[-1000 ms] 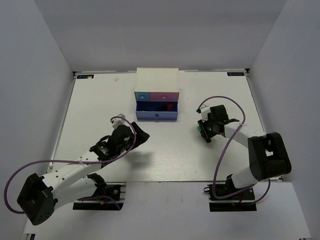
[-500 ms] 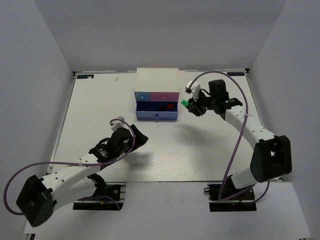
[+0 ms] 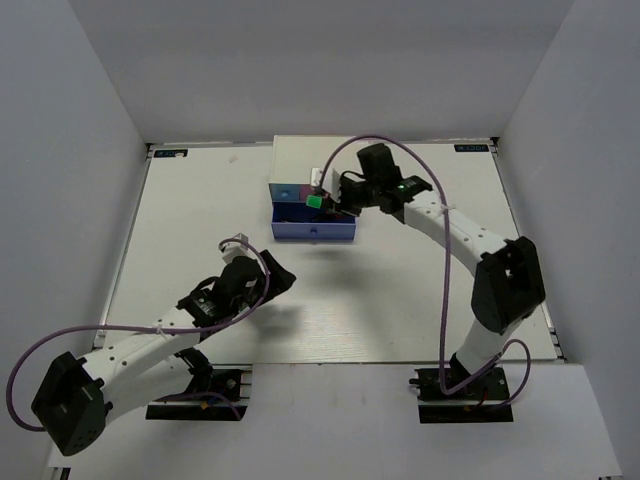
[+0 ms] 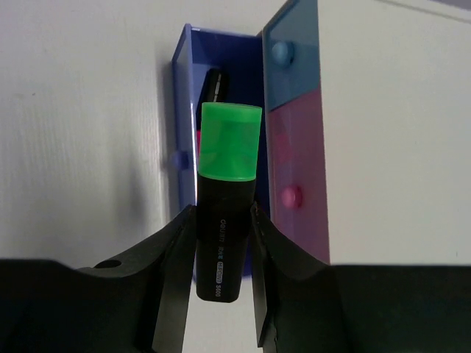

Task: Sort the stationery into containers
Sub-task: Place the pen in the drawer.

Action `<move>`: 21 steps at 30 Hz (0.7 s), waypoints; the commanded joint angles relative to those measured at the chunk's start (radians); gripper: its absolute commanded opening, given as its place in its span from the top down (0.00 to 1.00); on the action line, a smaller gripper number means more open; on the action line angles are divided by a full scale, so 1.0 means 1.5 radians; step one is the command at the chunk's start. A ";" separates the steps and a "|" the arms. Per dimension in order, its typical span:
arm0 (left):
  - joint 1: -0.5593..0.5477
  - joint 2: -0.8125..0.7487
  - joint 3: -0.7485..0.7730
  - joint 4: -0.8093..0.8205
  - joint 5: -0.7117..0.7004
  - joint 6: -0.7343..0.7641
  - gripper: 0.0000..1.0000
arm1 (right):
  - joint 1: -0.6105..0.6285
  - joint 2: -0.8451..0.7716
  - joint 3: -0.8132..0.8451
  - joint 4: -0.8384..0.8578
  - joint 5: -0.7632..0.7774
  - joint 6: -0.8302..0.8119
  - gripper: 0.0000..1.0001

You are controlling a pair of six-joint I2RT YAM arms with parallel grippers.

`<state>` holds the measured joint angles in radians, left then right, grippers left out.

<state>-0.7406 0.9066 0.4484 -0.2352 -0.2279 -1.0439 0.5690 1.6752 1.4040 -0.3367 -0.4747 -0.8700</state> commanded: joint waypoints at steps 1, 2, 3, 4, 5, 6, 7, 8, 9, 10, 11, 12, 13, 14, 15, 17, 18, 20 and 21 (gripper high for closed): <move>0.002 -0.018 -0.006 -0.001 -0.010 0.015 0.15 | 0.028 0.052 0.071 0.029 0.051 -0.037 0.84; 0.002 -0.018 -0.006 -0.001 -0.010 0.015 0.15 | 0.033 0.072 0.080 0.031 0.057 -0.036 0.84; 0.002 -0.018 -0.006 -0.007 -0.010 0.022 0.15 | 0.036 0.089 0.104 0.031 0.063 -0.035 0.84; 0.002 -0.025 -0.006 -0.007 -0.010 0.022 0.15 | 0.037 0.096 0.108 0.031 0.073 -0.038 0.83; 0.002 -0.026 -0.006 -0.007 -0.010 0.022 0.15 | 0.041 0.108 0.113 0.029 0.083 -0.039 0.83; 0.002 -0.026 -0.006 -0.013 -0.010 0.022 0.15 | 0.044 0.118 0.119 0.027 0.089 -0.040 0.81; 0.002 -0.032 -0.006 -0.013 -0.017 0.022 0.15 | 0.044 0.124 0.120 0.025 0.095 -0.046 0.80; 0.002 -0.032 -0.006 -0.020 -0.017 0.028 0.15 | 0.047 0.137 0.122 0.025 0.104 -0.047 0.76; 0.002 -0.038 -0.006 -0.020 -0.017 0.028 0.15 | 0.049 0.141 0.122 0.023 0.107 -0.048 0.74; 0.002 -0.038 -0.006 -0.020 -0.017 0.028 0.14 | 0.049 0.145 0.122 0.025 0.116 -0.048 0.68; 0.002 -0.038 -0.006 -0.020 -0.023 0.028 0.14 | 0.051 0.152 0.121 0.027 0.126 -0.047 0.64; 0.002 -0.038 -0.006 -0.027 -0.023 0.028 0.14 | 0.052 0.152 0.120 0.030 0.131 -0.044 0.61; 0.002 -0.044 -0.006 -0.027 -0.023 0.028 0.14 | 0.055 0.156 0.114 0.041 0.137 -0.040 0.59; 0.002 -0.044 -0.006 -0.033 -0.023 0.028 0.14 | 0.055 0.155 0.112 0.045 0.152 -0.040 0.58; 0.002 -0.044 -0.006 -0.033 -0.029 0.028 0.13 | 0.056 0.157 0.111 0.047 0.156 -0.039 0.56; 0.002 -0.050 -0.006 -0.040 -0.029 0.028 0.13 | 0.059 0.157 0.106 0.058 0.171 -0.035 0.52; 0.002 -0.050 -0.006 -0.040 -0.029 0.028 0.13 | 0.060 0.158 0.106 0.057 0.174 -0.035 0.50; 0.002 -0.050 -0.006 -0.040 -0.029 0.028 0.13 | 0.060 0.157 0.102 0.061 0.183 -0.032 0.46; 0.002 -0.050 -0.006 -0.040 -0.029 0.028 0.13 | 0.061 0.156 0.099 0.064 0.188 -0.030 0.46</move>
<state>-0.7406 0.8509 0.4477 -0.2817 -0.2516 -1.0130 0.6525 1.9186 1.5414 -0.2901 -0.2317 -0.9215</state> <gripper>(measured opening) 0.873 0.531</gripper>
